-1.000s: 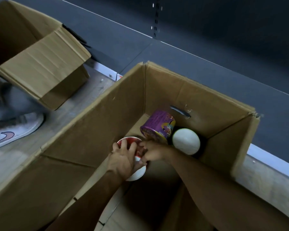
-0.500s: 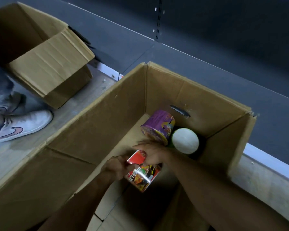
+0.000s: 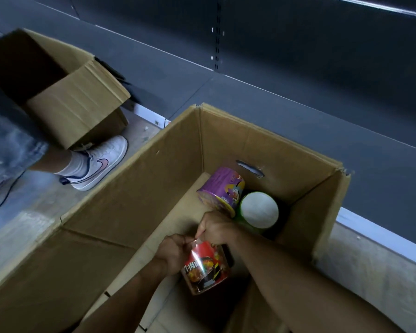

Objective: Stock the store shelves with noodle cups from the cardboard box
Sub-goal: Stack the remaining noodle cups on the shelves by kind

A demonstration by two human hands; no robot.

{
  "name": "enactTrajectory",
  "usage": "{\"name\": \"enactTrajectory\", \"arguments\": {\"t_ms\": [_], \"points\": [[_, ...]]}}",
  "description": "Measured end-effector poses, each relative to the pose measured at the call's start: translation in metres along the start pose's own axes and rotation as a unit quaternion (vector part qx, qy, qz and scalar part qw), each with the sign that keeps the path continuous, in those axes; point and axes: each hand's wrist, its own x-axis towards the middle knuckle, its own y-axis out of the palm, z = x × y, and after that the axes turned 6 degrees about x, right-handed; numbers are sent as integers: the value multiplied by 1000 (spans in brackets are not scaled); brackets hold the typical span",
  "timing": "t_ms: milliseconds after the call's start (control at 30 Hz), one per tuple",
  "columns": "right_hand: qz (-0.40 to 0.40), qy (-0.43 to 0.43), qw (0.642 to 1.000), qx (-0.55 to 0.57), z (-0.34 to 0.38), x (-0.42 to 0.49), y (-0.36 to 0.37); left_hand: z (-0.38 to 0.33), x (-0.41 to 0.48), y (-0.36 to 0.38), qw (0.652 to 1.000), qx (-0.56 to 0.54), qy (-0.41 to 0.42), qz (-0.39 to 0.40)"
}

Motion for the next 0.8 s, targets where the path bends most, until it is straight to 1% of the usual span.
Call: {"name": "enactTrajectory", "arguments": {"t_ms": [33, 100, 167, 200, 233, 300, 367, 433, 567, 700, 800], "points": [[-3, -8, 1000, 14, 1, -5, -4, -4, -4, -2, 1000, -16, 4, -6], [-12, -24, 998, 48, 4, -20, -17, -15, -19, -9, 996, -85, 25, -4], [-6, -31, 993, 115, 7, -40, -35, -34, -40, -24, 981, -190, 46, 1], [10, -34, 988, 152, 9, -52, -45, -45, -52, -33, 973, -220, 71, 2], [33, -35, 982, 181, 12, -66, -55, -55, -64, -42, 971, -217, 103, 1], [66, -31, 974, 217, 17, -95, -79, -73, -85, -60, 974, -153, 164, -30], [68, -34, 971, 228, 25, -125, -103, -92, -106, -77, 973, -101, 199, -50], [58, -37, 973, 220, 40, -159, -130, -118, -133, -98, 969, -112, 212, -60], [33, -29, 976, 213, 83, -231, -182, -180, -196, -146, 962, -91, 252, -61], [-31, -50, 977, 203, 129, -315, -237, -243, -259, -197, 964, -58, 255, -55], [-83, -60, 978, 179, 161, -384, -273, -289, -308, -231, 956, -24, 285, -66]]}}
